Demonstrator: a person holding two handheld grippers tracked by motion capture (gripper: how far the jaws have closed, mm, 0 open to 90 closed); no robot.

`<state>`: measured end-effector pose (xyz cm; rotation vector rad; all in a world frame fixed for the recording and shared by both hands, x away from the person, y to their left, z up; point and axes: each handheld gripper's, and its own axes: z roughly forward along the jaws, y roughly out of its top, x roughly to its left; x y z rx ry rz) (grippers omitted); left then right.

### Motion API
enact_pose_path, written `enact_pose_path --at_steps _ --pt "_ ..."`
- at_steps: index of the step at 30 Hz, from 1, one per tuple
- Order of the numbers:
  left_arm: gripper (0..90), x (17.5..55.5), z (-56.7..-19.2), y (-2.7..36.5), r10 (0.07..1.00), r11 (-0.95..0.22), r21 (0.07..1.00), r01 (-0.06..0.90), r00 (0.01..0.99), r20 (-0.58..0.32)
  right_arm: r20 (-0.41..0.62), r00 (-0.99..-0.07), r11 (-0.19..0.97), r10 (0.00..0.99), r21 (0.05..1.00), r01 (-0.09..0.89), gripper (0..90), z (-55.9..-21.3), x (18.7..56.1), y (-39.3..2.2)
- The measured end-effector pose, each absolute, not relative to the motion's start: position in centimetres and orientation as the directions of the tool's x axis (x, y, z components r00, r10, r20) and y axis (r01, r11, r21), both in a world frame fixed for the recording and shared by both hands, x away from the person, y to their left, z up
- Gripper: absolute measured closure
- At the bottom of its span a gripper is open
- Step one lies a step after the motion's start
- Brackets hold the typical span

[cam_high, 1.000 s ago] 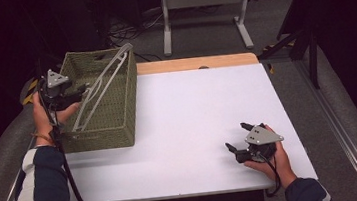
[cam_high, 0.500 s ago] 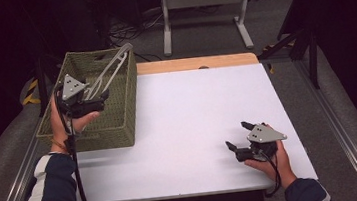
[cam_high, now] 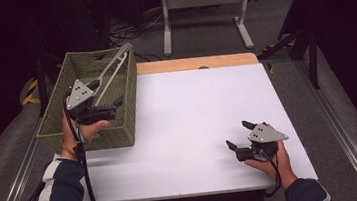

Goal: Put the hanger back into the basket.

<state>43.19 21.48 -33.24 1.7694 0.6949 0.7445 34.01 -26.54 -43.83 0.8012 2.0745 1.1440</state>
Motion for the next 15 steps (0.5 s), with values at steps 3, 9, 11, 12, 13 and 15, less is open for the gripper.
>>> enact_pose_path --at_steps 3,9,11,12,13,15 --pt "6.2 42.5 -33.3 20.8 0.737 -0.295 0.952 0.084 0.654 0.17 -0.233 -0.617 0.439 0.752 0.875 0.203 16.0 -43.8 34.0 -26.5" --pt "5.5 41.2 -33.5 19.2 0.697 -0.296 0.955 0.029 0.69 0.195 -0.232 -0.619 0.436 0.75 0.877 0.2 16.0 -43.7 33.9 -26.4" --pt "5.4 40.8 -33.6 18.8 0.69 -0.297 0.955 0.026 0.697 0.196 -0.233 -0.618 0.437 0.751 0.877 0.201 16.0 -43.6 33.8 -26.3" --pt "5.5 40.8 -33.6 18.8 0.69 -0.297 0.955 0.026 0.697 0.196 -0.232 -0.617 0.436 0.752 0.878 0.2 16.1 -43.6 33.8 -26.3" --pt "5.4 40.4 -33.7 18.3 0.681 -0.302 0.953 0.014 0.702 0.206 -0.233 -0.616 0.435 0.753 0.879 0.198 16.0 -43.6 33.8 -26.3" --pt "5.6 40.1 -33.9 18.0 0.673 -0.308 0.951 0.005 0.708 0.214 -0.234 -0.615 0.434 0.753 0.88 0.196 16.1 -43.6 33.8 -26.3"
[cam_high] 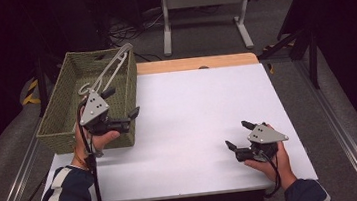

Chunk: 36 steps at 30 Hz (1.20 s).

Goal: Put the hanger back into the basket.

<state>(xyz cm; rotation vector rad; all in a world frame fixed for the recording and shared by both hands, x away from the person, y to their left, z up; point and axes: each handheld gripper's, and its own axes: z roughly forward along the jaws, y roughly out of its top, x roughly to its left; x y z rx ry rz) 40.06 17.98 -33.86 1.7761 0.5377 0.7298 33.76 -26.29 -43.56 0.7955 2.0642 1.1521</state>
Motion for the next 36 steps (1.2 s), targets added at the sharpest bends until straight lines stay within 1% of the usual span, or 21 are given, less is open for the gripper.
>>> enact_pose_path --at_steps 3,10,13,19,29,36 --pt "5.6 39.2 -34.2 17.3 0.652 -0.307 0.952 -0.014 0.725 0.221 -0.234 -0.615 0.433 0.753 0.88 0.195 16.1 -43.5 33.7 -26.3" --pt "5.6 38.0 -35.0 16.0 0.609 -0.308 0.951 -0.026 0.762 0.218 -0.238 -0.613 0.433 0.754 0.881 0.19 16.1 -43.4 33.6 -26.2" --pt "6.1 37.4 -35.3 15.5 0.595 -0.313 0.949 -0.048 0.769 0.235 -0.245 -0.614 0.44 0.75 0.879 0.186 16.1 -43.4 33.5 -26.0" --pt "6.8 36.3 -35.9 14.6 0.557 -0.315 0.947 -0.065 0.795 0.24 -0.248 -0.615 0.442 0.749 0.878 0.183 16.1 -43.3 33.4 -26.0" --pt "8.2 35.1 -37.6 14.2 0.514 -0.361 0.931 -0.061 0.82 0.253 -0.251 -0.611 0.439 0.751 0.881 0.177 16.1 -43.2 33.3 -25.9" --pt "8.2 34.7 -38.8 14.4 0.509 -0.386 0.921 -0.048 0.822 0.256 -0.265 -0.615 0.45 0.742 0.878 0.165 16.1 -43.1 33.1 -25.6"
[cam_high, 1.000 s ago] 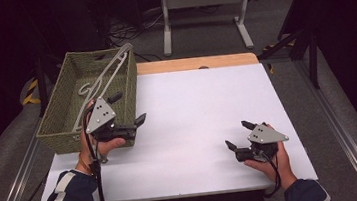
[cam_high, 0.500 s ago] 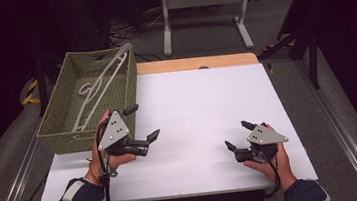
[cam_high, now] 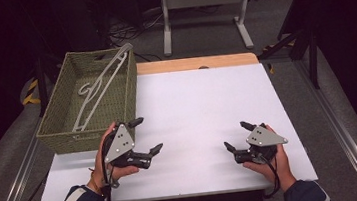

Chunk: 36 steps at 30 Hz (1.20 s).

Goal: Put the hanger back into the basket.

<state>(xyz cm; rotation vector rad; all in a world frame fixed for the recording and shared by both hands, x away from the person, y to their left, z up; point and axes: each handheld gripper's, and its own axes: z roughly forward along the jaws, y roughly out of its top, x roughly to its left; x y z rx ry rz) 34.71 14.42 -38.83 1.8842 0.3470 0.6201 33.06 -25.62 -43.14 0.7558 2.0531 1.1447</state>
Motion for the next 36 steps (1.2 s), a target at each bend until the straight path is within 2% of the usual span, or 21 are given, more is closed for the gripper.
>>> enact_pose_path --at_steps 8,15,18,23,36 --pt "7.7 34.1 -41.5 15.1 0.513 -0.434 0.901 -0.001 0.822 0.248 -0.269 -0.621 0.451 0.736 0.879 0.154 16.1 -43.1 32.8 -25.4" --pt "4.3 33.6 -43.8 17.5 0.577 -0.434 0.896 0.097 0.794 0.194 -0.27 -0.62 0.449 0.737 0.881 0.15 15.6 -43.2 32.8 -25.5" --pt "3.8 33.4 -44.4 18.2 0.598 -0.461 0.879 0.12 0.775 0.207 -0.272 -0.622 0.453 0.735 0.879 0.151 15.1 -43.3 32.8 -25.6" --pt "3.7 33.4 -44.5 19.5 0.639 -0.414 0.897 0.155 0.752 0.165 -0.266 -0.623 0.445 0.736 0.883 0.149 14.4 -43.3 32.8 -25.6" --pt "3.7 33.4 -44.6 19.8 0.654 -0.393 0.905 0.163 0.742 0.151 -0.275 -0.621 0.446 0.734 0.885 0.135 14.3 -43.1 32.6 -25.4"
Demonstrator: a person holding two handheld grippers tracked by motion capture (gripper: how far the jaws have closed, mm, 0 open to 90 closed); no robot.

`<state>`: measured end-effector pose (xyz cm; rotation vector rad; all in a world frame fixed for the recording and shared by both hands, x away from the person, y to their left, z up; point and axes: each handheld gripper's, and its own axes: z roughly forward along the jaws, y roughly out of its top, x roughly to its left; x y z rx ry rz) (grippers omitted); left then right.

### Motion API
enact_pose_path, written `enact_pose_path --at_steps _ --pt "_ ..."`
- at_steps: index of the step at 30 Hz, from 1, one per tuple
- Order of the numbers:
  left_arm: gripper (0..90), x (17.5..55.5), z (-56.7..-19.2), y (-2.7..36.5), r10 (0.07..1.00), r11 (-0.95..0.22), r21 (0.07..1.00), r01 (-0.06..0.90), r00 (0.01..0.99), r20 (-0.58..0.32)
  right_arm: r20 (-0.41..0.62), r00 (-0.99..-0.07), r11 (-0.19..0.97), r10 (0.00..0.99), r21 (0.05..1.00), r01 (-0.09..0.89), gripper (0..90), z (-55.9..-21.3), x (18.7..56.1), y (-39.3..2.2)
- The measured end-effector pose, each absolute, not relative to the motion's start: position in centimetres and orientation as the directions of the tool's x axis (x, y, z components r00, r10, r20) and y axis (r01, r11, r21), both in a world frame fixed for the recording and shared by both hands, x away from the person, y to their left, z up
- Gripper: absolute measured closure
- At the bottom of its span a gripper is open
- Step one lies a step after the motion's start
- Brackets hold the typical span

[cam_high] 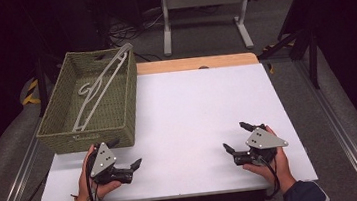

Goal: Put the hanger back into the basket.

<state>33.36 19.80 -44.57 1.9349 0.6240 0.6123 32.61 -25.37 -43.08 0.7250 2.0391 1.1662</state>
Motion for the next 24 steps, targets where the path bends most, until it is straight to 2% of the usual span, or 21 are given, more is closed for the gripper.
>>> enact_pose_path --at_steps 24 --pt "4.2 33.79 -44.84 19.46 0.651 -0.412 0.894 0.178 0.744 0.151 -0.265 -0.626 0.451 0.733 0.879 0.156 14.1 -43.61 33.06 -25.66"
